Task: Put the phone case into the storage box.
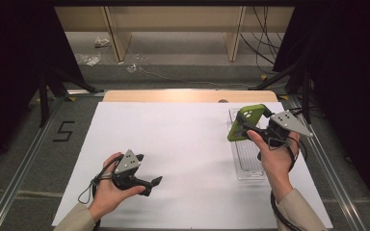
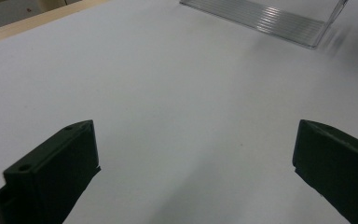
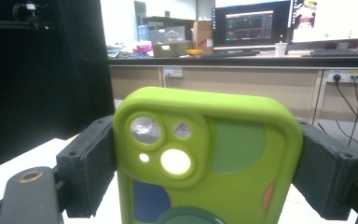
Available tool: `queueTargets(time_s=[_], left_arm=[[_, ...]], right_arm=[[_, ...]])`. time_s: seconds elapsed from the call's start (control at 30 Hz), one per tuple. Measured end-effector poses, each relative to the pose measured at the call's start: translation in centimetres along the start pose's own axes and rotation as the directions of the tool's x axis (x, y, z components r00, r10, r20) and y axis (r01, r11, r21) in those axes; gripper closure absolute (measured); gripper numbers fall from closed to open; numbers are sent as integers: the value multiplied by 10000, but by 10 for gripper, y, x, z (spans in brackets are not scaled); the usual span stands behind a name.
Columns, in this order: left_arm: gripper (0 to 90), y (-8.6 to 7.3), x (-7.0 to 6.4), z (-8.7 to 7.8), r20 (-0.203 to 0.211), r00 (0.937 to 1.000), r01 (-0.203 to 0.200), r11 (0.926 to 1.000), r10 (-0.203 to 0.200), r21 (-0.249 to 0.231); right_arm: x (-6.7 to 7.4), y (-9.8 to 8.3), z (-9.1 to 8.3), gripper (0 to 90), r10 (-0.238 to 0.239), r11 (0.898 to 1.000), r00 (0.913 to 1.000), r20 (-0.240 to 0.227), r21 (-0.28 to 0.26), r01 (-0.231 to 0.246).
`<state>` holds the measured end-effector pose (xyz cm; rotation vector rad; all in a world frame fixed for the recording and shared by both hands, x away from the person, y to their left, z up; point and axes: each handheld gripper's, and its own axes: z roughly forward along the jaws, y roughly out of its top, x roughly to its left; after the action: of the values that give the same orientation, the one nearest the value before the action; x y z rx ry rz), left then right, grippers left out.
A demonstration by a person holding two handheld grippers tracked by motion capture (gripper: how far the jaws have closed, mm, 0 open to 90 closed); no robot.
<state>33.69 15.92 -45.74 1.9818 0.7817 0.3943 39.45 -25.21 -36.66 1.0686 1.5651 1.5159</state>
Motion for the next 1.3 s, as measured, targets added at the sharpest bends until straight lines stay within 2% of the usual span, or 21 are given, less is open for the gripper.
queueTargets(time_s=[1.03, 1.3], left_arm=[[0, 0, 0, 2, 34, 10000, -26, 10000, 26, 48], [0, 0, 0, 3, 28, 10000, -28, 10000, 28, 57]], right_arm=[[-23, -2, -2, 172, -94, 9999, 9961, 873, 74, 88], [-27, -5, 0, 172, -149, 9996, 9950, 989, 248, 125]])
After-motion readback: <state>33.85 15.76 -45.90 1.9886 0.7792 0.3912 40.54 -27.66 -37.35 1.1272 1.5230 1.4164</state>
